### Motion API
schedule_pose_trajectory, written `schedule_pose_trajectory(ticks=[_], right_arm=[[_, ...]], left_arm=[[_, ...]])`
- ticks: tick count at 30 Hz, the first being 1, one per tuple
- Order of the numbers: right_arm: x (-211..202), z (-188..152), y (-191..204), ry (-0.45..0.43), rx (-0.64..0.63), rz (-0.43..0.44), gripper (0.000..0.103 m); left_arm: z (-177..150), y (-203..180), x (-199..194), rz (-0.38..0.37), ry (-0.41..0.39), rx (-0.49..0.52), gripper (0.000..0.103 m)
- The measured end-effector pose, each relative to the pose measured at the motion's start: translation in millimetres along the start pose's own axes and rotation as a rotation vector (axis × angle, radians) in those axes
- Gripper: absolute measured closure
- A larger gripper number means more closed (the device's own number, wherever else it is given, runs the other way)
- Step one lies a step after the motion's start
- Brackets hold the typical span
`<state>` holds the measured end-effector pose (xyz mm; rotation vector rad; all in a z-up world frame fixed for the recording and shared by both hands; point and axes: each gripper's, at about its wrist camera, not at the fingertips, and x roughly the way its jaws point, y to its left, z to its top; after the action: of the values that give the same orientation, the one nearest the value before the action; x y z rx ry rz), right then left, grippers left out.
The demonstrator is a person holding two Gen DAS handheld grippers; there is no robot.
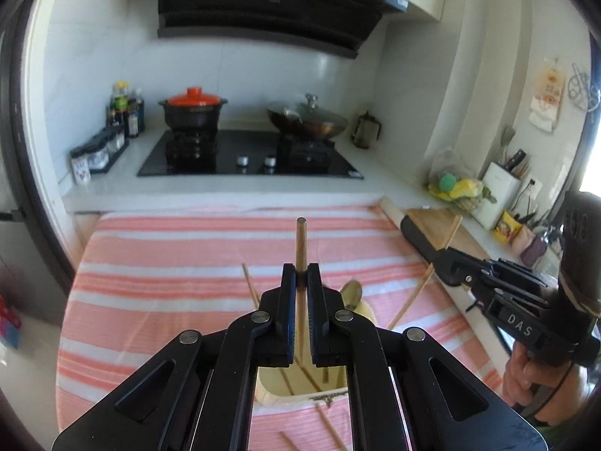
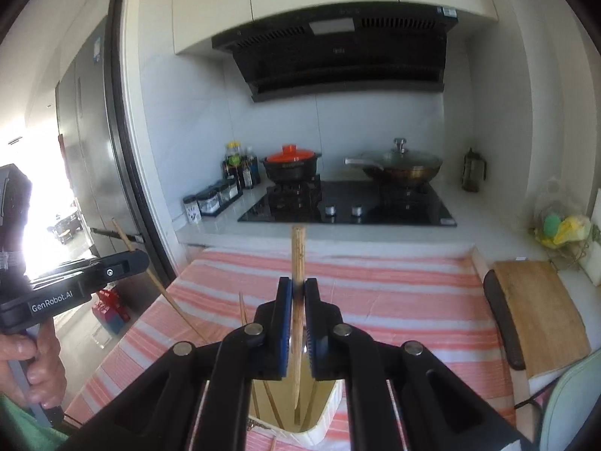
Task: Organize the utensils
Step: 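Lift both held chopsticks up over the white caddy, then lower the chopsticks into the caddy and open both tools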
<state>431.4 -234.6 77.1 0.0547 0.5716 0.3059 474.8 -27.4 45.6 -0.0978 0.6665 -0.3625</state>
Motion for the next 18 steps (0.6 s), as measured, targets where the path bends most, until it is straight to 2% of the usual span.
schedule_pose_trajectory(ticks=[5,12,13,14,15,17,18], right_arm=[[56,-27,-12,0.173,0.03,0.018,0.096],[99,-45,-18,0.276,0.073,0.034,0.095],[101,-45,-19,0.278,0.083,0.02,0.089],[98,-44,-19,0.269,0.095,0.012,0.085],[91,-43,-20,0.25,0.106,0.013,0.08],[71,-41,-17,0.218,0.099,0.021,0.075],[59,-40,-15,0.207,0.081,0.023,0.072]], left_arm=[[-19,5,53,-0.006,0.13,-0.032,0.099],[-33,-6,80,0.025,0.175,-0.003,0.096],[-32,-7,77,0.028,0.178,-0.005,0.09],[-32,-7,72,0.027,0.178,-0.009,0.077],[-32,-7,64,0.022,0.17,-0.01,0.07],[-36,-6,39,0.031,0.14,0.014,0.042],[-40,-6,26,0.046,0.13,0.036,0.039]])
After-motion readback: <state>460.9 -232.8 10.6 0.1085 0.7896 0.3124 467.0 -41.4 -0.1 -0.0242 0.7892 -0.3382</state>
